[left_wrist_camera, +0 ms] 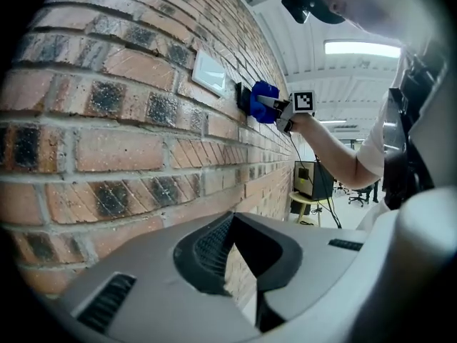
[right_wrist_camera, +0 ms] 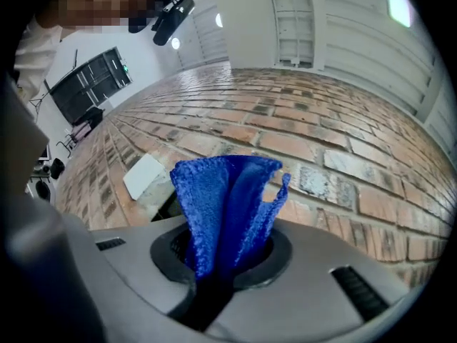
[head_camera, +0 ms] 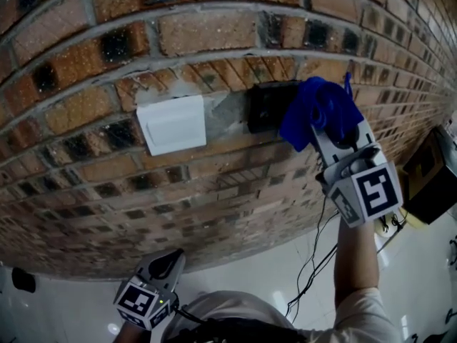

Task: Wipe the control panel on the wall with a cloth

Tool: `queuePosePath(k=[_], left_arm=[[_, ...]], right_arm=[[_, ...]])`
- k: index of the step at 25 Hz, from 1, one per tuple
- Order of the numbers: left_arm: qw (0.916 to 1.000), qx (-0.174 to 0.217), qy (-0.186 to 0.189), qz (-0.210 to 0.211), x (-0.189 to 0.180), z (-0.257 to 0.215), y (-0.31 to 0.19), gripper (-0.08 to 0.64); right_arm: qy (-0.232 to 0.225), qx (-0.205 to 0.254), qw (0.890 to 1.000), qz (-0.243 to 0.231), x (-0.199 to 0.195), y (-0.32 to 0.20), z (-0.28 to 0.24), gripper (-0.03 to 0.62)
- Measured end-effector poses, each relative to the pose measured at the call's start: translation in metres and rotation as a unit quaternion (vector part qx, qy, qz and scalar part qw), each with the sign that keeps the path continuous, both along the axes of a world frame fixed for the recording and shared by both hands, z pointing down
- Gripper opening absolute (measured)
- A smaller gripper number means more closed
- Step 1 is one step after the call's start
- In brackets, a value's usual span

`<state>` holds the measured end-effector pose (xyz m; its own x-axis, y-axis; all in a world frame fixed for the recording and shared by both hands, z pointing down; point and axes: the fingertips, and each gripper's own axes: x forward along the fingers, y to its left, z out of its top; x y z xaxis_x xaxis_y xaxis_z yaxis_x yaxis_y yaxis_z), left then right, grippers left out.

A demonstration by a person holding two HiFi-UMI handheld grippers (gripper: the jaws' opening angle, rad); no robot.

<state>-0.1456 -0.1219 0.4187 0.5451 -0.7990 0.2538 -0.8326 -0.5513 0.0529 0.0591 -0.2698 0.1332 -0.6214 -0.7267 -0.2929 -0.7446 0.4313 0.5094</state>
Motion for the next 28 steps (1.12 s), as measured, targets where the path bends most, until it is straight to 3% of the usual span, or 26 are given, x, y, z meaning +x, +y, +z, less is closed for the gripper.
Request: queuePosePath(k=[5,11,14,21,28], left_arm=[[0.9999,-0.002,-0.003,0.009,0.009,0.001,-0.002,0.0],[0.9999,-0.002,-0.008,0.01,0.012,0.0,-0.003,0.002],[1.0,-0.003,-0.007,0.006,0.009,0.0,-0.004,0.002],[0.9999,0.0,-0.01,-0.004,0.004,0.0,-0.001,0.002],[0.9996,0.005,-0.001,-0.027,-0.011,-0.003,0.004,0.002]], right_arm=[[-0.022,-0.034,0.998,0.039,0.048,-0.033,0.016,0.091],[-0.032,-0.035,0.999,0.024,0.045,-0.025,0.013,0.091],[-0.02,-0.015,1.0,0.005,0.021,0.006,0.006,0.089],[0.033,-0.004,0.995,-0.095,-0.085,0.046,0.013,0.089],[0.021,-0.029,0.994,-0.101,-0.131,0.035,0.017,0.089]])
